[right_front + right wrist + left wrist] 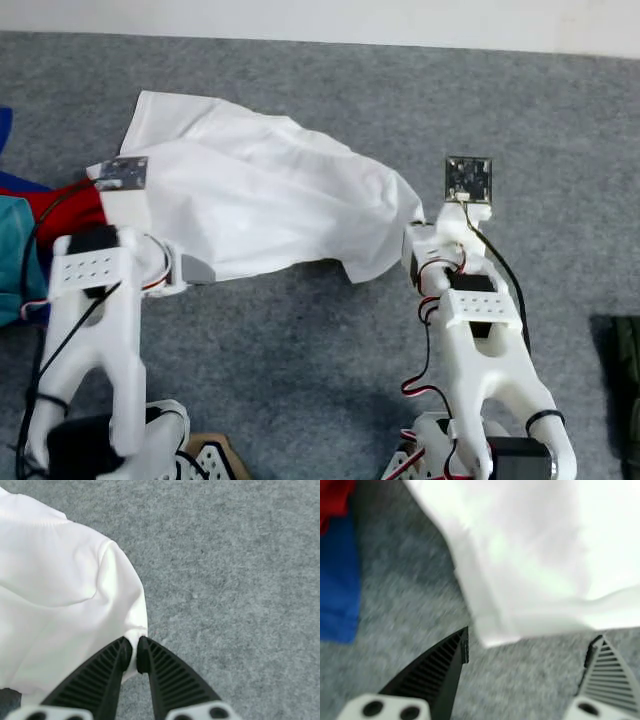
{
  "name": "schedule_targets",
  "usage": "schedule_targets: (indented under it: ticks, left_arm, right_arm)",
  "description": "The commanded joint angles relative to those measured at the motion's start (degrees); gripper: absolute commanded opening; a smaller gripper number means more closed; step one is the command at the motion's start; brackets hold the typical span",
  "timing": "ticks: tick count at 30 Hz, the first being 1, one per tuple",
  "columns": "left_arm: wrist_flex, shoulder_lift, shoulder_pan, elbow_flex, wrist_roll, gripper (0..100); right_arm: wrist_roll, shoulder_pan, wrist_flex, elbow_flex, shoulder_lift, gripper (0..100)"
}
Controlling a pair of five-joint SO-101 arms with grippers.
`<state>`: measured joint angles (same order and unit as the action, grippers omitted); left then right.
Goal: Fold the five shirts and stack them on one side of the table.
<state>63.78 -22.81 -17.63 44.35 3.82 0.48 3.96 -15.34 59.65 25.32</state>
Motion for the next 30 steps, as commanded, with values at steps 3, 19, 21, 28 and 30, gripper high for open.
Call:
schedule_targets:
  ticks: [3,19,21,28,30]
  left_arm:
    - [-8.09,7.69,5.67,-2.42,0.26,26]
    - [-4.13,14.46,6.64,-25.10,-5.54,9]
    - [-4.04,14.46,6.64,-28.00,-6.68,9]
    - [-4.13,15.16,4.62,-34.07,-10.81,9]
    - [-4.13,15.25,4.53,-32.31,-10.55,9]
  right_arm:
    - [-0.44,-0.40,1.19,-0.48,2.33,0.8]
    - [-0.35,0.92,1.19,-0.31,2.33,0.8]
    - [-0.35,0.92,1.19,-0.31,2.33,0.8]
    - [-0.35,0.92,1.19,-0.31,2.33,0.8]
    - [-0.35,0.92,1.19,-0.31,2.33,0.8]
